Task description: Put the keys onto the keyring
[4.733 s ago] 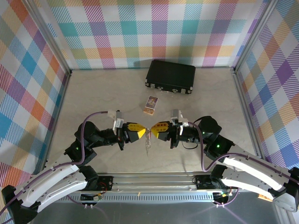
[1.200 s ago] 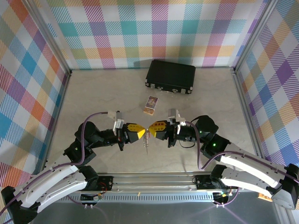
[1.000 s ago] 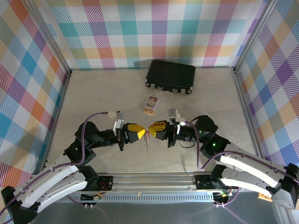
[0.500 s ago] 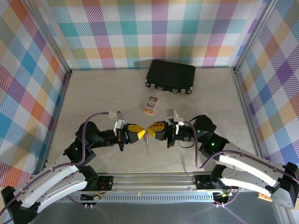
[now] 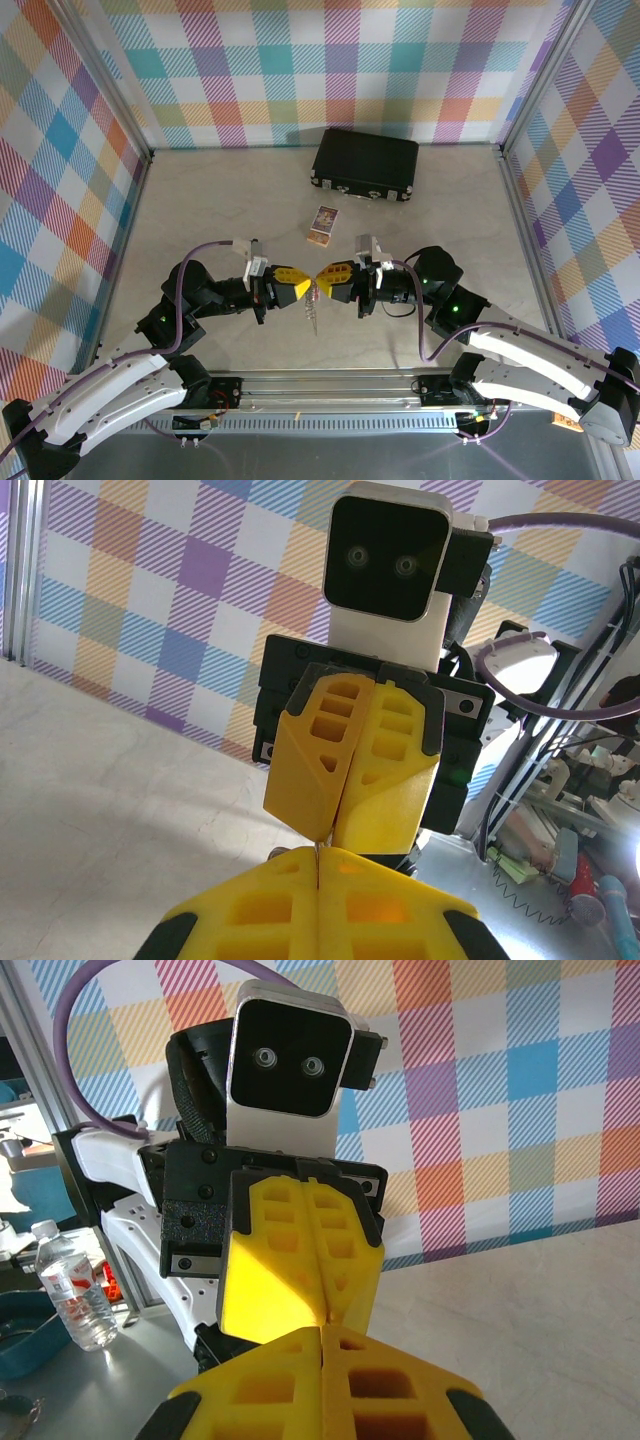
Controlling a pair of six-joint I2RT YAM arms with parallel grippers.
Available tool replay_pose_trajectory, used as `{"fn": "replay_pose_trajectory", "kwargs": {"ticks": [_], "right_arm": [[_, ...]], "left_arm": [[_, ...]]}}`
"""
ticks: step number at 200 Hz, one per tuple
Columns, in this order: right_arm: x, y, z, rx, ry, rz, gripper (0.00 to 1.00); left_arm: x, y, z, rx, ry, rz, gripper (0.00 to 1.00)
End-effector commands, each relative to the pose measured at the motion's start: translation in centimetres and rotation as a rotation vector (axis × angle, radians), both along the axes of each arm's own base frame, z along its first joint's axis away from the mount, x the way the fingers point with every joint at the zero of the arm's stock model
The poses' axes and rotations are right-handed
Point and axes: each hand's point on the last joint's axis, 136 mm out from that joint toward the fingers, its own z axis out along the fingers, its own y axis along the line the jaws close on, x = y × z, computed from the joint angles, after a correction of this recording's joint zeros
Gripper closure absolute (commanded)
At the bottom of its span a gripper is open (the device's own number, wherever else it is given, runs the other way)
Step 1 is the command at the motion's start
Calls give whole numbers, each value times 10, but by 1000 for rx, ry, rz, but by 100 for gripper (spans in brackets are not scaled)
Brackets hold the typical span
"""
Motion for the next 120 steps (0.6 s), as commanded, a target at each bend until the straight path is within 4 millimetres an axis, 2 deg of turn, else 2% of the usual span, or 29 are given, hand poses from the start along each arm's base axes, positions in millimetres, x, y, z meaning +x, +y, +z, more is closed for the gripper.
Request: {"fn": "replay_pose_trajectory", "kwargs": {"ticks": [1,120], "right_arm": [[-11,1,6,22,-37,54,100],[-15,-3,-3,-3,-48,59,100]], "left_arm": [[-6,2,18,-37,-58,-11,100],[-4,3,20,-41,-58,2,100]]}}
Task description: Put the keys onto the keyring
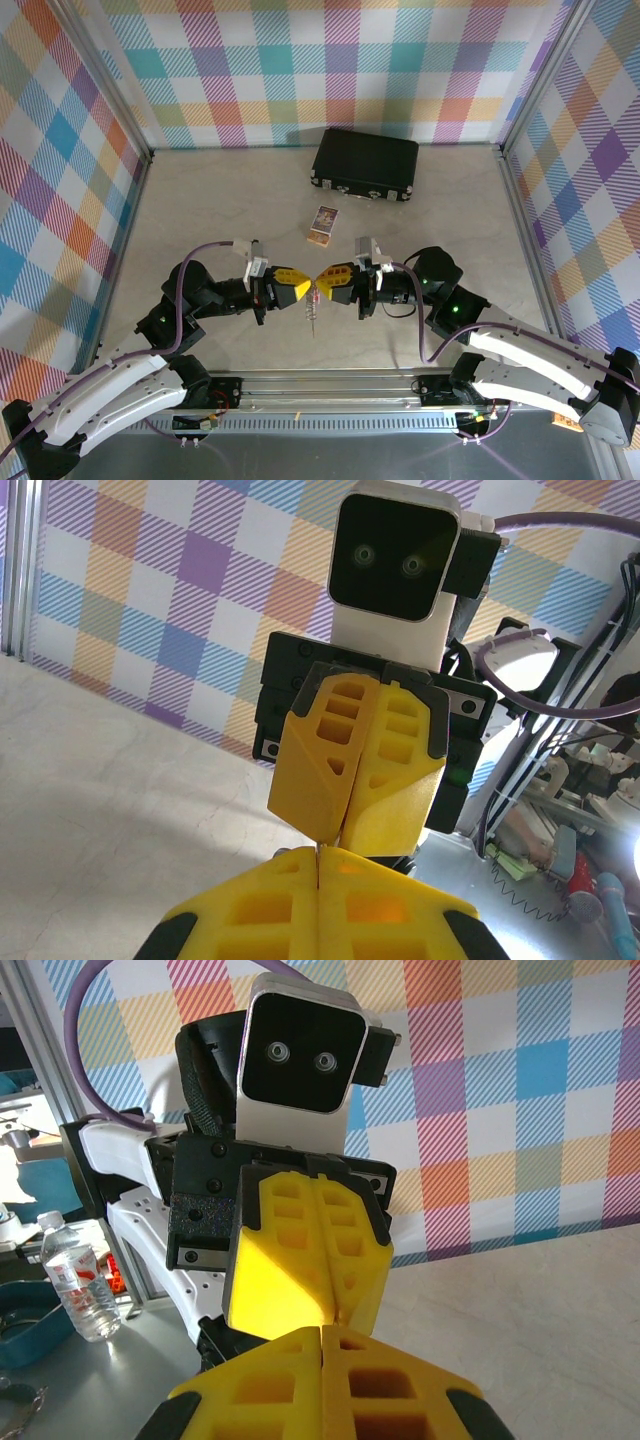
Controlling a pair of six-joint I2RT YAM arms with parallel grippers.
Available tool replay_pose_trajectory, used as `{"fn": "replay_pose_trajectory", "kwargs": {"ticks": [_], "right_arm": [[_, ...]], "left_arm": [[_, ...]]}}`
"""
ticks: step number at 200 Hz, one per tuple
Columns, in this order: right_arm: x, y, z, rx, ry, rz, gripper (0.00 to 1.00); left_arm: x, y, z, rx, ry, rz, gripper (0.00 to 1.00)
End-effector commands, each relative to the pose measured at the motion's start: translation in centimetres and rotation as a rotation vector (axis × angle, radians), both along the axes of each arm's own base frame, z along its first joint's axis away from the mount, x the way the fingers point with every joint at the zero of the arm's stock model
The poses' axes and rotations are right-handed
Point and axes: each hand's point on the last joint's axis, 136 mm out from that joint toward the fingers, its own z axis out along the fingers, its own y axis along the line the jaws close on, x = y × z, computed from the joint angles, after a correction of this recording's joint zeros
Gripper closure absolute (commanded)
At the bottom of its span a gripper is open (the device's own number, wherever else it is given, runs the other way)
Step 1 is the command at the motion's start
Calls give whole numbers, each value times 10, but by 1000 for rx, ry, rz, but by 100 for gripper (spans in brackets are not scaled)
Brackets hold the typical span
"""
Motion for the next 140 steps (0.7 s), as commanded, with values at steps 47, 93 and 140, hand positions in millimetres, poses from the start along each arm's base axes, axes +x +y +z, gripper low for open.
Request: {"fn": "replay_pose_trajectory", "kwargs": {"ticks": [47,93,140], "right_arm": [[-12,-7,-4,-6,-27,32,100],[-12,-8,-6,-14,-27,24,100],[-17,-7,-12,-40,-18,56,100]], "left_arm": [[-3,3,23,-49,-67,5,100],[-2,3,25,-54,-71,15,100],[1,2,26,-52,-71,21,100]]}}
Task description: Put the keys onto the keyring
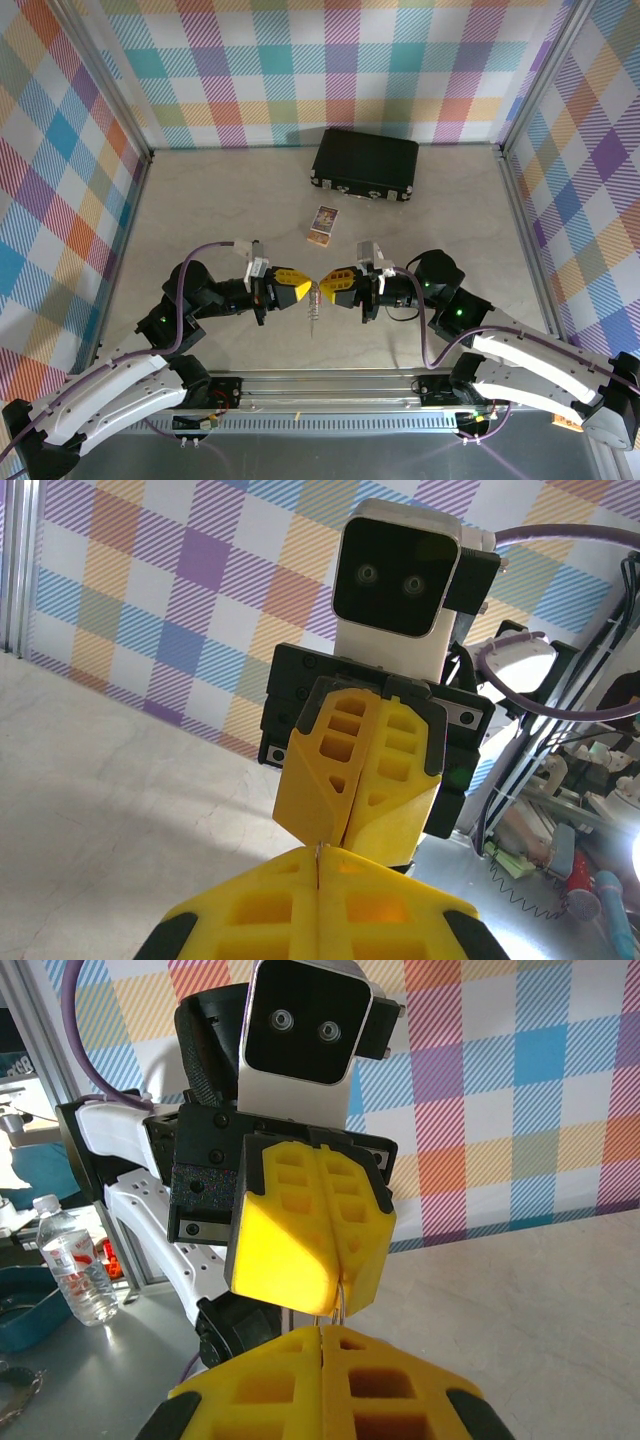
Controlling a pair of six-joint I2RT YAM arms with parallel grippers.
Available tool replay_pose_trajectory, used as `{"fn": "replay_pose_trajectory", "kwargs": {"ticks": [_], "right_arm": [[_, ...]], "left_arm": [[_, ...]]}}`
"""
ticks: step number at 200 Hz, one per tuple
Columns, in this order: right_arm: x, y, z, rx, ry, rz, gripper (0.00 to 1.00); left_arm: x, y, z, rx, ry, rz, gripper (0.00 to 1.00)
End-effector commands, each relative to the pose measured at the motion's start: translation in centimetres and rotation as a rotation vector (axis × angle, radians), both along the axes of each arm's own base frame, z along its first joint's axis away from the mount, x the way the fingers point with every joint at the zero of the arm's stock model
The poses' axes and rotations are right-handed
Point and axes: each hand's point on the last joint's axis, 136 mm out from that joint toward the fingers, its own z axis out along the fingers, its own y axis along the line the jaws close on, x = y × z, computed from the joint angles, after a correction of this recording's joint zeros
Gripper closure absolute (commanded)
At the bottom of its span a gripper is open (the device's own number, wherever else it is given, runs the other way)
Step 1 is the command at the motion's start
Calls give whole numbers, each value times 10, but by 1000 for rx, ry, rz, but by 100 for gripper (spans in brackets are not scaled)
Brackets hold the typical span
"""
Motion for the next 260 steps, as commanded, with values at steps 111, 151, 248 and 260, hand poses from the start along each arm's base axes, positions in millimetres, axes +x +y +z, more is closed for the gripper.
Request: {"fn": "replay_pose_trajectory", "kwargs": {"ticks": [111,151,248,260], "right_arm": [[-10,-15,3,11,-8,-14,74],[2,-22,22,30,25,-100,56],[23,-2,27,-46,145,-135,34],[27,-3,26,-47,152,-165,34]], "left_arm": [[5,1,24,-54,-76,36,100],[6,1,28,-67,-101,42,100],[16,-6,45,-157,-182,56,100],[16,-7,46,-163,-184,55,100]]}}
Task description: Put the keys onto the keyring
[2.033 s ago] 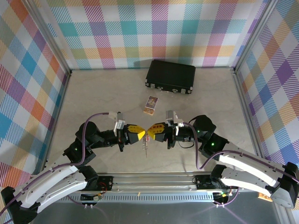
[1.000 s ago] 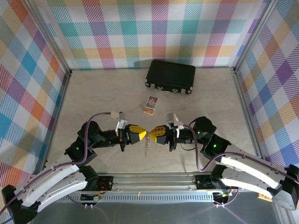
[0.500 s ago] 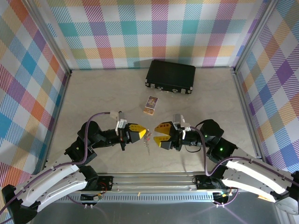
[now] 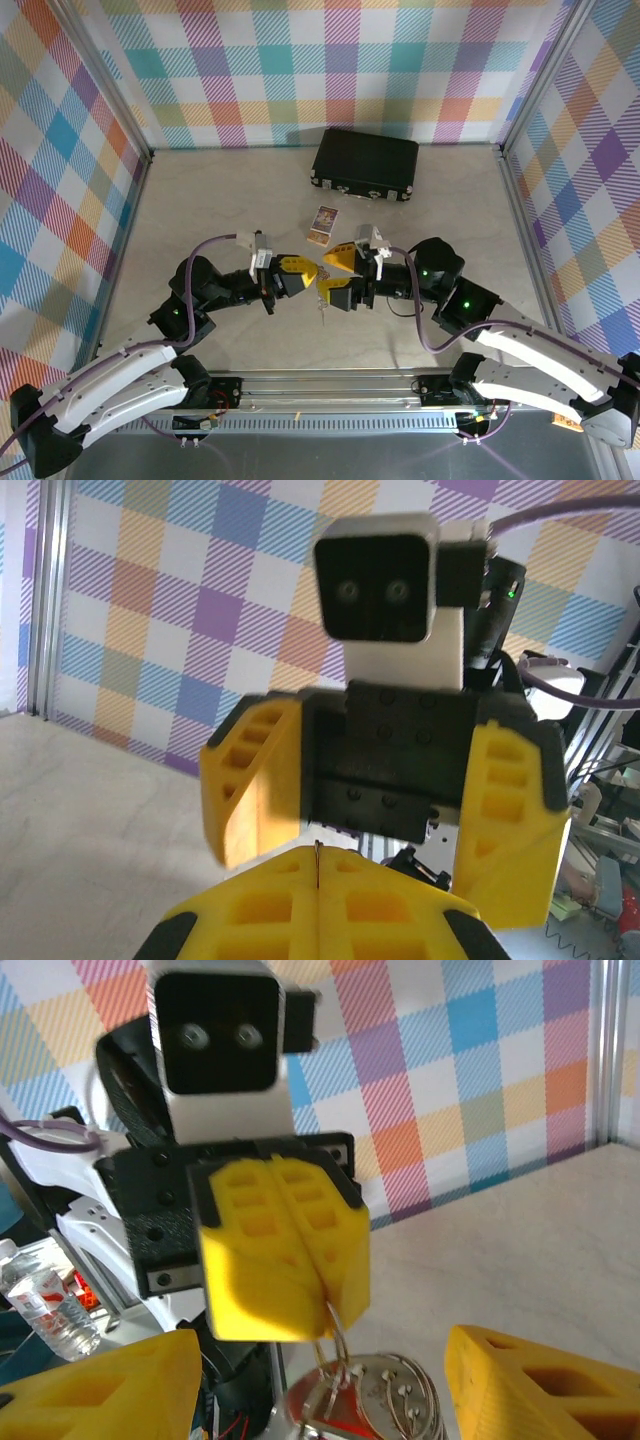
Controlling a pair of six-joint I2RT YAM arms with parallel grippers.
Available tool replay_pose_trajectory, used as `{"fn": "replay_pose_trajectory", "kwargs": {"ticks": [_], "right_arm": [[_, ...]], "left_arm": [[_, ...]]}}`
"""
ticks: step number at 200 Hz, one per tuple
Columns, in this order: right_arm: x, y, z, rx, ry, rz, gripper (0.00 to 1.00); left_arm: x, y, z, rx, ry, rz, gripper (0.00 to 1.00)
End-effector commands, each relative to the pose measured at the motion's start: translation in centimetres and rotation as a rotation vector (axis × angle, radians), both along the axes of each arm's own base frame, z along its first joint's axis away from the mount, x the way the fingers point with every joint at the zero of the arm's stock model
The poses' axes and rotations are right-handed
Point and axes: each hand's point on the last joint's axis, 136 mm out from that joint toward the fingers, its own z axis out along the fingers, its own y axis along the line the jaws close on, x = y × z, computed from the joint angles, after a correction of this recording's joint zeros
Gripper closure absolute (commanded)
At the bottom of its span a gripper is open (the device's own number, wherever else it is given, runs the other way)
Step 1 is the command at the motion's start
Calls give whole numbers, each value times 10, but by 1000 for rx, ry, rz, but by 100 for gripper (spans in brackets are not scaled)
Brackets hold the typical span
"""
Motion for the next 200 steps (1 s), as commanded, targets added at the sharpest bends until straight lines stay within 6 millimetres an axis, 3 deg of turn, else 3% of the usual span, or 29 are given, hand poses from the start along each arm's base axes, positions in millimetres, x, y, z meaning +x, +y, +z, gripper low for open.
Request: {"fn": "replay_pose_trajectory", "kwargs": {"ticks": [1,103,200], "right_arm": [[5,-3,13,20,6,-41,34],[15,-19,17,48,41,-120,31],[17,-9,12,28,78,-85,54]], "left_arm": [[-2,4,27,-87,-91,11,100],[-2,1,27,-95,-90,-3,100],[-3,2,28,-93,-95,-2,100]]}}
